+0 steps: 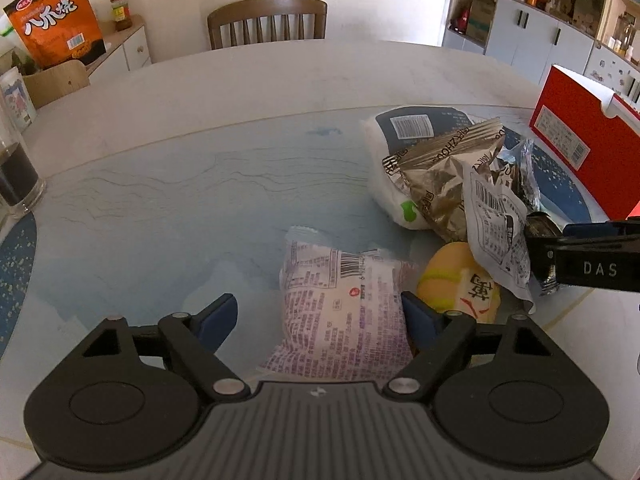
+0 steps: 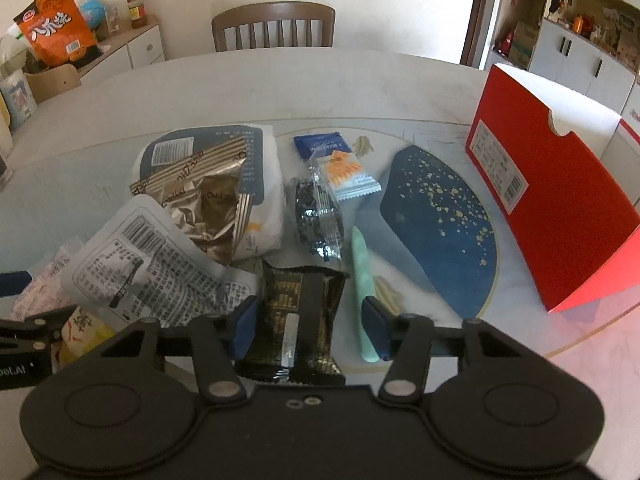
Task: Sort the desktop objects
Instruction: 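Grasp the pink-printed bread bag with left tool while right tool grasps dark snack packet, then carry the bread bag and dark snack packet with both tools into the red box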
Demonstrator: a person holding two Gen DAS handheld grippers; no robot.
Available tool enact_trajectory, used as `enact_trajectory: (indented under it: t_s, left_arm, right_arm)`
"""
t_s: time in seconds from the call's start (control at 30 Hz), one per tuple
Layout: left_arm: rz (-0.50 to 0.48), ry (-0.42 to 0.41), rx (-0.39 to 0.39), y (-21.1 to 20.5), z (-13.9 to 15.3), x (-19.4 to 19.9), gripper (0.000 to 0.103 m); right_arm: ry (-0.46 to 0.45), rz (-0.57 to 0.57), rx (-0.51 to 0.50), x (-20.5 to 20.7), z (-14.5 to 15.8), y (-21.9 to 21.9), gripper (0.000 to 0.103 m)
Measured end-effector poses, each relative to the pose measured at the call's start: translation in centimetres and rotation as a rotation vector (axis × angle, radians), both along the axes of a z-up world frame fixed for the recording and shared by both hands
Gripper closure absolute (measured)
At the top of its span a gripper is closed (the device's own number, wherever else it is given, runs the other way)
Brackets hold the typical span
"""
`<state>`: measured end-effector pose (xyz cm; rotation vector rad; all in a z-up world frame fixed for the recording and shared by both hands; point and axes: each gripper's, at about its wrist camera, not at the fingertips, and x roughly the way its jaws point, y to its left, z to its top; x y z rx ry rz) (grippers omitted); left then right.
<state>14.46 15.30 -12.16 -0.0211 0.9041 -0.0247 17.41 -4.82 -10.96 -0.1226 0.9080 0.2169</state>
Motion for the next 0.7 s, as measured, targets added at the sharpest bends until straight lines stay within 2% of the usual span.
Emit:
enact_trajectory:
  t_s: [0.17,0.27,0.7]
  left_arm:
    - [-0.018,-0.007,-0.003,-0.2,0.0,0.0,0.043]
    - [-0.022,-0.012,-0.004,-0.3,0.0,-0.1,0.046]
    - [-0.005,-0.036,-0.001,0.6,1.7,-0.7,0.050]
  right_arm:
    - [-0.003,0.007,-0.013,0.0,0.0,0.3,0.058]
    - [0.000,0.010,-0.015,0.0,-0.1,0.4,0.066]
    - [-0.012,-0.005,-0.023,-0.8,1.4,0.1,0.067]
